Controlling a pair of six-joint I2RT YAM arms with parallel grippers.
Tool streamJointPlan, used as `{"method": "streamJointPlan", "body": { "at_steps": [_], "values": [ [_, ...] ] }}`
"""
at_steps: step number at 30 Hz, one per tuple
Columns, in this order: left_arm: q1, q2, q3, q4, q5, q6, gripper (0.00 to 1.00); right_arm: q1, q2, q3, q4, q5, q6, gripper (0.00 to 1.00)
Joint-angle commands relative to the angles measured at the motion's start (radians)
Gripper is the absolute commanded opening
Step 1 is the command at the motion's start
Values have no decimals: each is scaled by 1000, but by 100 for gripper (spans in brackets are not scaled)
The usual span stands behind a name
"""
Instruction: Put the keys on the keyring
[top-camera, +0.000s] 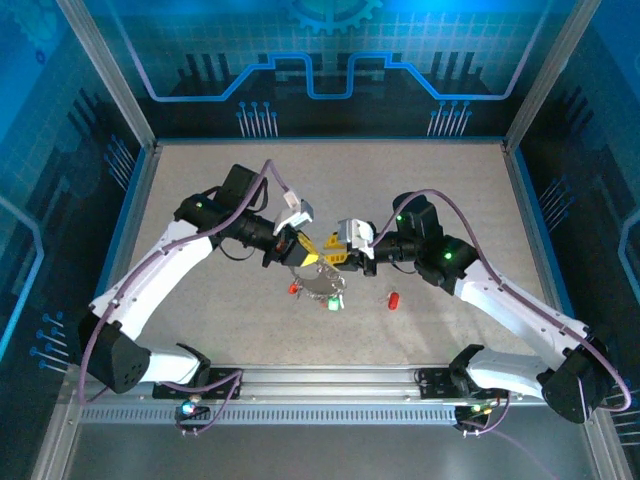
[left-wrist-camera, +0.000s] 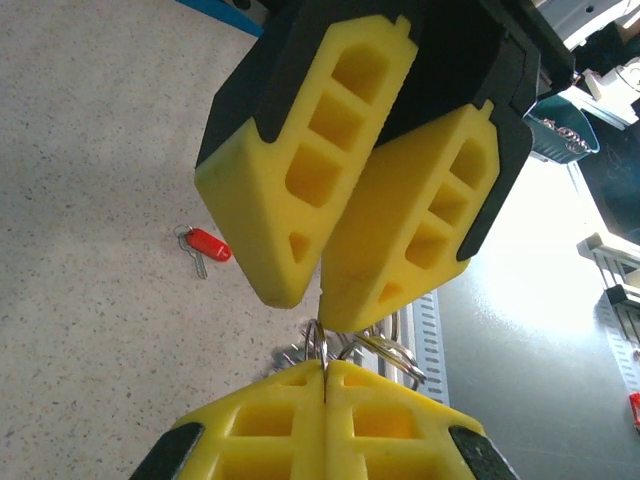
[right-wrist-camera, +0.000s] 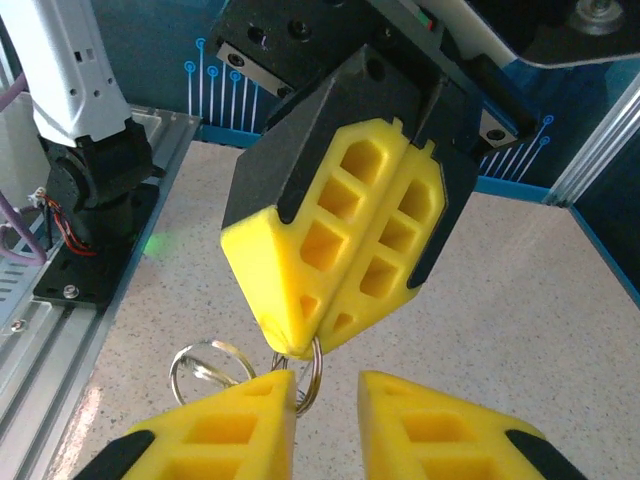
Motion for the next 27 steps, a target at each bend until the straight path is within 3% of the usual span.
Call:
{"method": "streamJointPlan", "body": {
  "at_steps": [1, 8, 22, 25, 27],
  "values": [
    [6, 2, 21, -30, 43, 34, 0, -11, 17, 46, -21, -55, 4, 23],
    [6, -12, 20, -51, 49, 67, 0, -11, 43, 55, -53, -28, -1, 28],
    [6, -17, 36, -54, 42, 81, 0, 3, 110, 102, -125, -97, 8, 25],
    [6, -23, 34, -56, 42, 87, 0, 2, 130, 122, -158, -99, 14, 23],
    [6, -25, 35, -59, 42, 93, 0, 1, 148, 142, -186, -94, 22, 15]
  ]
}}
